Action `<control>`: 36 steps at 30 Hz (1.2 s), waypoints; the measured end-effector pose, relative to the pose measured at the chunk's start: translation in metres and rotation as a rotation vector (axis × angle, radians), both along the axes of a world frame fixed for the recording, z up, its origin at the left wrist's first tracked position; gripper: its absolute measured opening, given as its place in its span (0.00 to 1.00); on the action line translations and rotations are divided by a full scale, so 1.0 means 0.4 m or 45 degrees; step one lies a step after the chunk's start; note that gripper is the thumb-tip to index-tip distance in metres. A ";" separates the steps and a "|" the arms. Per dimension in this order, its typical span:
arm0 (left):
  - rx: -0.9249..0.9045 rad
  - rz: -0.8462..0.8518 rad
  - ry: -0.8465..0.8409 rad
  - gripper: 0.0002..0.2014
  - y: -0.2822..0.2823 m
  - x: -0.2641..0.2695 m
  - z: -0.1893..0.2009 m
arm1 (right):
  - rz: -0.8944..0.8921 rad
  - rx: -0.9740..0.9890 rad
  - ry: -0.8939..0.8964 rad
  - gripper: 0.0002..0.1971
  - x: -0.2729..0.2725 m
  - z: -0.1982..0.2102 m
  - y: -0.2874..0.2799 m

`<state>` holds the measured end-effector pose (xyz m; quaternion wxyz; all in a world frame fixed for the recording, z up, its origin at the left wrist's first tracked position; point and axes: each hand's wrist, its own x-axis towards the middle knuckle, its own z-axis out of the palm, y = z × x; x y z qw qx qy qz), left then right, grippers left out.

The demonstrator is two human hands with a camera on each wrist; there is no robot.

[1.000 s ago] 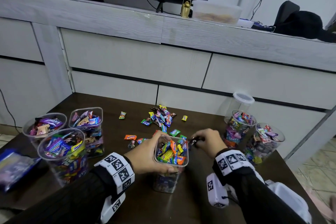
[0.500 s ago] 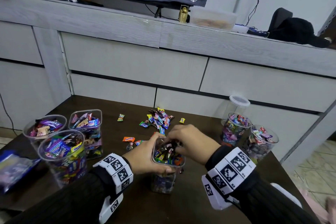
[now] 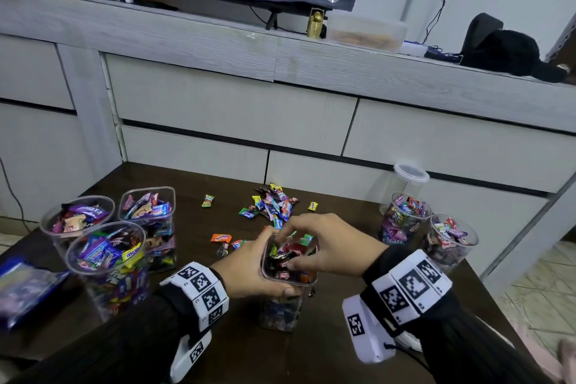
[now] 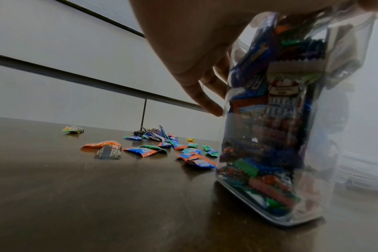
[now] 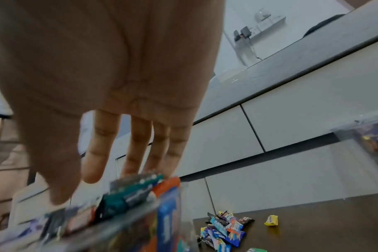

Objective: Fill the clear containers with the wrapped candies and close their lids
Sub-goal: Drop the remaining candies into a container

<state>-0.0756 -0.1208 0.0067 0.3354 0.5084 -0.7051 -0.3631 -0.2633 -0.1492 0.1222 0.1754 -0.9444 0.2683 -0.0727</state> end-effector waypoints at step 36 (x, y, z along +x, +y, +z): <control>0.077 -0.052 -1.040 0.39 0.012 0.044 -0.061 | -0.295 -0.263 0.332 0.47 -0.061 -0.093 0.056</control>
